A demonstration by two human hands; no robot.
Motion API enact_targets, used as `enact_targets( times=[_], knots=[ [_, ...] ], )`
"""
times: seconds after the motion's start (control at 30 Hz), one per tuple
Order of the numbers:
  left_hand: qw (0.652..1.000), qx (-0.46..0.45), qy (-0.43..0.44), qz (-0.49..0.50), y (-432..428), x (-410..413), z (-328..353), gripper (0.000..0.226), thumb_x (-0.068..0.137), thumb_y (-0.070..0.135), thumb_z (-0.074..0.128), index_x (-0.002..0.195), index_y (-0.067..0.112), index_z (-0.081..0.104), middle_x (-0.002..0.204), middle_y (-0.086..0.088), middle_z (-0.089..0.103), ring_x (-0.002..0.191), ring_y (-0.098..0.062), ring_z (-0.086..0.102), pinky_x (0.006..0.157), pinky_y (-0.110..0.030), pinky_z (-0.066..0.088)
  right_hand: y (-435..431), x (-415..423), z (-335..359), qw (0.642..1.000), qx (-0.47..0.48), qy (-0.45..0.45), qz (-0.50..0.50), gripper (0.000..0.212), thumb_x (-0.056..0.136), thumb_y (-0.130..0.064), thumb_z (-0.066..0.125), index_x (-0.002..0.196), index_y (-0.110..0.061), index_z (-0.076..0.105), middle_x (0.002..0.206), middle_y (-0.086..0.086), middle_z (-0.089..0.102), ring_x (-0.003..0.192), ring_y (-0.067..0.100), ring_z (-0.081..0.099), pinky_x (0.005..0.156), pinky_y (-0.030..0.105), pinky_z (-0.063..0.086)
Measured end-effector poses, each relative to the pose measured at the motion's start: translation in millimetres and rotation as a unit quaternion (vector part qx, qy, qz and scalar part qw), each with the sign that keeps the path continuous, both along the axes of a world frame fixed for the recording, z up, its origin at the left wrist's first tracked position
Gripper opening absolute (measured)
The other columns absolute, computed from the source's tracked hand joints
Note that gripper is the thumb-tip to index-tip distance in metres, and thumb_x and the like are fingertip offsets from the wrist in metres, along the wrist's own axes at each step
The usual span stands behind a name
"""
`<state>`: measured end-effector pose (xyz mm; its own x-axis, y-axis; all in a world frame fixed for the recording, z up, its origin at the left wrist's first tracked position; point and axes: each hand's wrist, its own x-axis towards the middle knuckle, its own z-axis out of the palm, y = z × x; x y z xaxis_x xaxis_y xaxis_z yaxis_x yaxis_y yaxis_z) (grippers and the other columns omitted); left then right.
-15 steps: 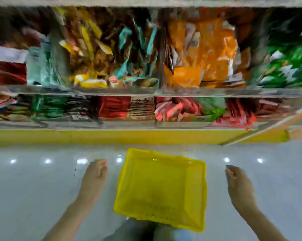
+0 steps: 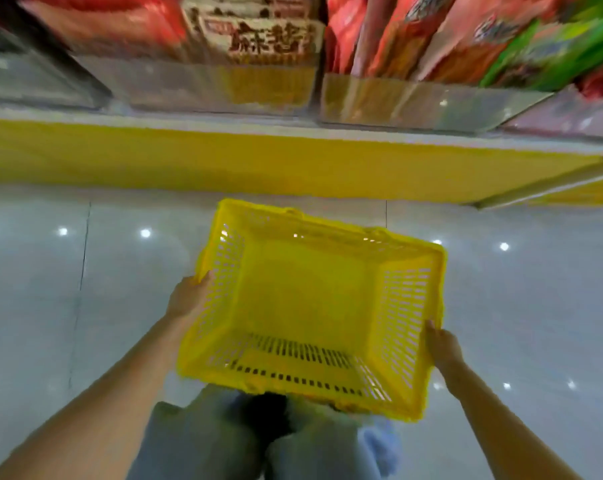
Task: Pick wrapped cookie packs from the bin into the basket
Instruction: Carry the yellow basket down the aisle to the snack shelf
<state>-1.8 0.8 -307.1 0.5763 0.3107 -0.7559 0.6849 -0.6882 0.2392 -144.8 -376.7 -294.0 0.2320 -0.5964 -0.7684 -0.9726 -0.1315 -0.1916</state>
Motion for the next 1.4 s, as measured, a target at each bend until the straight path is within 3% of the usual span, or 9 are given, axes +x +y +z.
enact_targets(
  times=[0.1, 0.23, 0.37, 0.53, 0.87, 0.93, 1.1, 1.23, 1.4],
  knots=[
    [0.999, 0.012, -0.005, 0.041, 16, 4, 19, 0.056, 0.096, 0.039, 0.04, 0.117, -0.01, 0.055, 0.122, -0.034, 0.053, 0.116, -0.043, 0.049, 0.093, -0.042, 0.037, -5, 10, 16, 1.0, 0.01, 0.012, 0.013, 0.053, 0.099, -0.035, 0.034, 0.076, 0.005, 0.06, 0.088, 0.021, 0.053, 0.082, 0.027, 0.047, 0.072, 0.035, 0.033],
    [0.995, 0.034, -0.03, 0.092, 50, -9, 77, 0.061, 0.097, 0.042, 0.035, 0.121, -0.012, 0.05, 0.129, -0.034, 0.047, 0.122, -0.045, 0.043, 0.098, -0.043, 0.031, 15, 34, 68, 0.998, -0.001, -0.022, 0.061, 0.055, 0.101, -0.033, 0.029, 0.111, 0.013, 0.057, 0.106, 0.032, 0.058, 0.096, 0.035, 0.055, 0.077, 0.04, 0.037],
    [0.982, 0.044, -0.081, 0.163, 103, -44, 158, 0.058, 0.096, 0.045, 0.035, 0.114, -0.007, 0.054, 0.12, -0.033, 0.053, 0.113, -0.046, 0.048, 0.092, -0.045, 0.035, 56, 59, 146, 0.989, 0.003, -0.069, 0.132, 0.055, 0.1, -0.038, 0.029, 0.114, 0.007, 0.057, 0.114, 0.03, 0.059, 0.104, 0.038, 0.056, 0.09, 0.046, 0.043],
    [0.951, 0.087, -0.134, 0.264, 186, -92, 258, 0.055, 0.096, 0.045, 0.038, 0.112, -0.004, 0.057, 0.118, -0.035, 0.054, 0.112, -0.049, 0.049, 0.091, -0.051, 0.037, 143, 102, 249, 0.961, -0.003, -0.125, 0.246, 0.052, 0.1, -0.037, 0.029, 0.109, 0.005, 0.059, 0.11, 0.031, 0.06, 0.103, 0.043, 0.055, 0.084, 0.043, 0.041],
    [0.826, 0.134, -0.224, 0.499, 363, -198, 386, 0.065, 0.095, 0.053, 0.033, 0.119, -0.005, 0.053, 0.12, -0.035, 0.052, 0.114, -0.049, 0.047, 0.097, -0.052, 0.034, 394, 177, 372, 0.865, 0.053, -0.234, 0.441, 0.058, 0.096, -0.05, 0.028, 0.122, -0.003, 0.05, 0.122, 0.024, 0.054, 0.113, 0.037, 0.05, 0.095, 0.044, 0.04],
    [0.802, 0.154, -0.247, 0.522, 394, -212, 406, 0.066, 0.095, 0.052, 0.033, 0.117, -0.007, 0.054, 0.119, -0.038, 0.051, 0.114, -0.05, 0.046, 0.096, -0.051, 0.034, 445, 190, 391, 0.831, 0.066, -0.295, 0.467, 0.051, 0.098, -0.044, 0.032, 0.119, -0.004, 0.055, 0.117, 0.025, 0.058, 0.109, 0.038, 0.054, 0.084, 0.038, 0.042],
    [0.734, 0.171, -0.293, 0.589, 472, -222, 439, 0.066, 0.095, 0.053, 0.032, 0.114, -0.006, 0.056, 0.114, -0.039, 0.053, 0.109, -0.048, 0.049, 0.092, -0.052, 0.037, 571, 226, 439, 0.76, 0.083, -0.388, 0.515, 0.038, 0.098, -0.039, 0.037, 0.081, -0.017, 0.062, 0.077, 0.015, 0.062, 0.079, 0.034, 0.055, 0.063, 0.036, 0.031],
    [0.702, 0.198, -0.326, 0.602, 533, -218, 458, 0.06, 0.098, 0.045, 0.032, 0.11, -0.009, 0.056, 0.114, -0.04, 0.052, 0.11, -0.049, 0.048, 0.091, -0.051, 0.036, 670, 265, 458, 0.723, 0.092, -0.413, 0.546, 0.047, 0.097, -0.044, 0.036, 0.101, -0.006, 0.063, 0.092, 0.019, 0.064, 0.094, 0.036, 0.058, 0.072, 0.037, 0.038],
    [0.647, 0.201, -0.338, 0.653, 607, -215, 469, 0.061, 0.097, 0.047, 0.032, 0.111, -0.008, 0.055, 0.114, -0.039, 0.052, 0.11, -0.052, 0.045, 0.092, -0.054, 0.036, 795, 303, 477, 0.672, 0.1, -0.421, 0.601, 0.042, 0.096, -0.049, 0.033, 0.064, -0.023, 0.04, 0.065, -0.004, 0.046, 0.072, 0.02, 0.045, 0.063, 0.03, 0.026]
  ],
)
